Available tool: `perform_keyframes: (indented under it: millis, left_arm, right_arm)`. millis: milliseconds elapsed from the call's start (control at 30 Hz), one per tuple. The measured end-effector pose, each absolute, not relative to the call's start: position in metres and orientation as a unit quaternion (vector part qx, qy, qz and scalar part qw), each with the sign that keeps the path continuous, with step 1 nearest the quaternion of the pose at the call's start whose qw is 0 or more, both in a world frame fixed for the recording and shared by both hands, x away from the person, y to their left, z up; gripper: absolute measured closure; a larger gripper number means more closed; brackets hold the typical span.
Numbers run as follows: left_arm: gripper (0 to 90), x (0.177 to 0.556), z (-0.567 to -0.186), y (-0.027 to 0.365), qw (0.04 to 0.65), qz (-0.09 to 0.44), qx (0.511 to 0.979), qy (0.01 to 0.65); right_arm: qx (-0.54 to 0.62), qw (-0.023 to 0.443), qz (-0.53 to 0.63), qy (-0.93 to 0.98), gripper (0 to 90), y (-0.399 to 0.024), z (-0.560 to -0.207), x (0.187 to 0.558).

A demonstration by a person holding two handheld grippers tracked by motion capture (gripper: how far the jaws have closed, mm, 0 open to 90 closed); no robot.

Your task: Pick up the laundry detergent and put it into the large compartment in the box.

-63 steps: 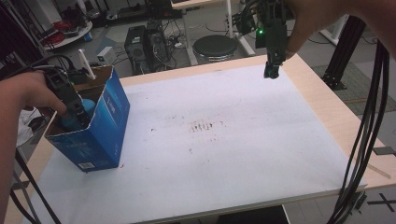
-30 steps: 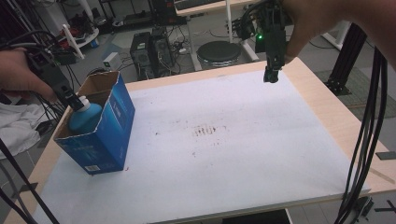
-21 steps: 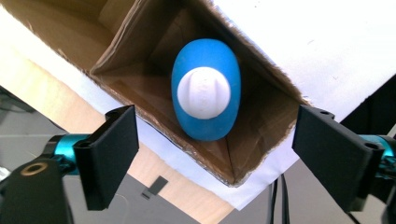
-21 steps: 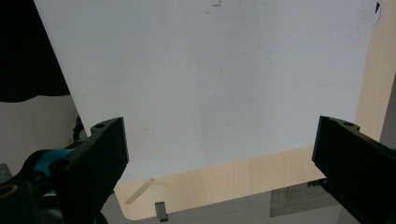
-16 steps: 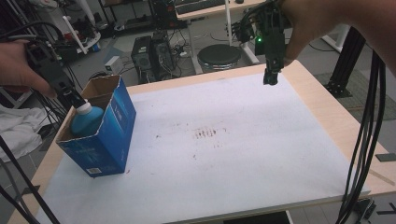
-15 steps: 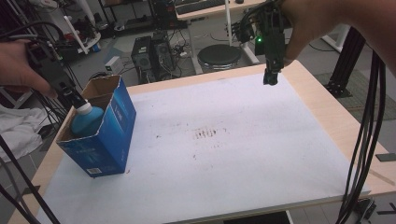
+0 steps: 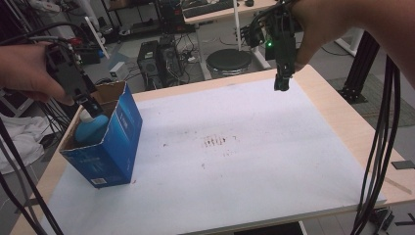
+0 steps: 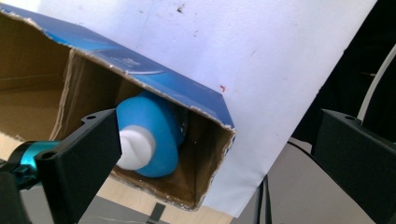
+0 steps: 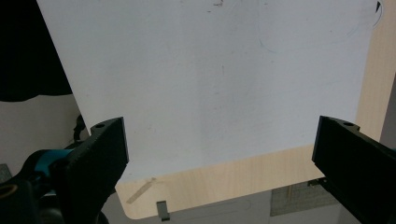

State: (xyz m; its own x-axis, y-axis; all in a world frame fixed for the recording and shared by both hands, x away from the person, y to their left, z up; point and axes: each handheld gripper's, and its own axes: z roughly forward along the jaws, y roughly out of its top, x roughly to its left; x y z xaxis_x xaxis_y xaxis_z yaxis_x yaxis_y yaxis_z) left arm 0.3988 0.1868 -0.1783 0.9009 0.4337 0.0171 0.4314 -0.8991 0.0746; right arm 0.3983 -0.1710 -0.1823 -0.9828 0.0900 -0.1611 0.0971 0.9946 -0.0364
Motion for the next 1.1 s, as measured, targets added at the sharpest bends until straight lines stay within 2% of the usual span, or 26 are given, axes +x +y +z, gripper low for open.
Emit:
perform_keyframes:
  millis: [567,1100]
  left_arm:
    - [1.6,0.386,-0.19,0.149,0.029,0.011,0.987,0.155]
    - [1.6,0.38,-0.218,0.113,0.022,-0.018,0.996,0.088]
  right_arm:
    - [0.042,0.078,-0.027,0.996,2.6,-0.168,-0.183,0.396]
    - [0.047,0.076,-0.029,0.996,2.6,-0.17,-0.184,0.393]
